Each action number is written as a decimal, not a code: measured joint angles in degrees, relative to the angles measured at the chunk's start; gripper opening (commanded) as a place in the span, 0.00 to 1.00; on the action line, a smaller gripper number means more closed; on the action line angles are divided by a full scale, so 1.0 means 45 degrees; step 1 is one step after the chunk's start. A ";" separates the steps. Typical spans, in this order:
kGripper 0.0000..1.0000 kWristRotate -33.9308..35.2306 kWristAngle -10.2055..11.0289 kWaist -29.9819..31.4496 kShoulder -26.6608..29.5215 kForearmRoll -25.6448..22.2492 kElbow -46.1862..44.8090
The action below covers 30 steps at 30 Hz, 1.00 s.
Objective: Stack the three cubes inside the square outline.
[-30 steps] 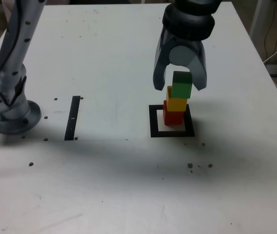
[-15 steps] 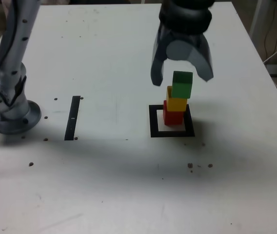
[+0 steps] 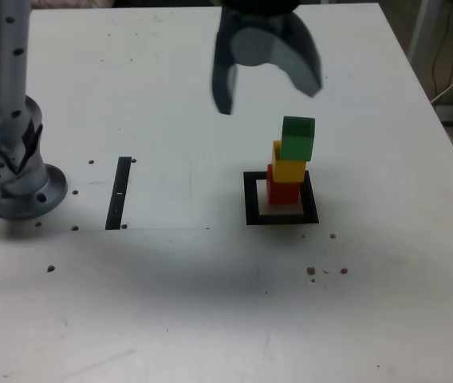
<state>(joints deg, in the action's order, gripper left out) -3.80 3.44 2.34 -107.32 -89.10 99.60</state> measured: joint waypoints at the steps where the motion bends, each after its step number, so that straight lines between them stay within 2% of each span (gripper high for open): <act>1: 1.00 -0.0056 0.0000 -0.0038 0.0269 0.0025 -0.0314; 4: 1.00 -0.0154 0.0009 -0.0192 0.0873 0.0053 -0.0625; 9: 0.99 -0.0363 0.0306 -0.0774 0.1690 0.0351 -0.1873; 12: 0.99 -0.0598 0.0337 -0.1264 0.1987 0.1127 -0.3037; 16: 0.99 -0.0703 0.0269 -0.1623 0.2868 0.1704 -0.4745; 25: 0.99 -0.0955 0.0270 -0.1726 0.3825 0.1753 -0.6366; 30: 0.99 -0.1013 -0.0094 -0.1700 0.3848 0.2944 -0.7820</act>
<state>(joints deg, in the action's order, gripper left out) -8.35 3.02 -5.32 -90.00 -75.85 64.41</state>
